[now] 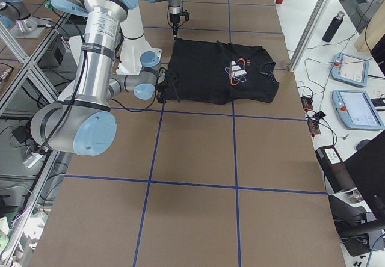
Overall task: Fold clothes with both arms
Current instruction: 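Lower both grippers and pinch the hem corners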
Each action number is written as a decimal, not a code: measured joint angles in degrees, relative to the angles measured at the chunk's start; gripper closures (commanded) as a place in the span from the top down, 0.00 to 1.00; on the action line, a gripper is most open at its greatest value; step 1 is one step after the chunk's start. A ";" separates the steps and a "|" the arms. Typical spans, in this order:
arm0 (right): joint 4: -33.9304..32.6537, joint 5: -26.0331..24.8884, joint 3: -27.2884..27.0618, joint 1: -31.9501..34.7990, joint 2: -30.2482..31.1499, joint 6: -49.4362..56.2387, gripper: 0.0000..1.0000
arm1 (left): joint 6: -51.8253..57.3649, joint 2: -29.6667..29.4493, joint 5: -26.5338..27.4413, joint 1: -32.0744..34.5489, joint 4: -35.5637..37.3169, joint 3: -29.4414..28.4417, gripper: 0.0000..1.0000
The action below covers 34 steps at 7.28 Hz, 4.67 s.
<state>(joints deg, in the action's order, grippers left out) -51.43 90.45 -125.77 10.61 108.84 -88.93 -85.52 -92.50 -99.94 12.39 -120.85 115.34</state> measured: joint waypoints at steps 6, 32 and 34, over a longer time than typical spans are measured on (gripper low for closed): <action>-11.95 -14.74 0.31 -10.89 -6.18 -9.11 0.76 | -0.65 0.02 -0.59 0.00 0.00 2.43 0.00; -15.90 -18.19 2.22 -14.91 -7.77 -9.85 0.32 | -0.70 0.12 -0.78 0.09 0.00 2.58 0.00; -15.92 -18.20 2.30 -14.92 -7.92 -9.84 0.32 | -0.70 0.12 -0.78 0.09 0.00 2.59 0.00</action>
<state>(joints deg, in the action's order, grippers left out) -67.34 72.25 -123.47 -4.31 100.92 -98.77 -86.22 -92.37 -100.72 12.48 -120.85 117.93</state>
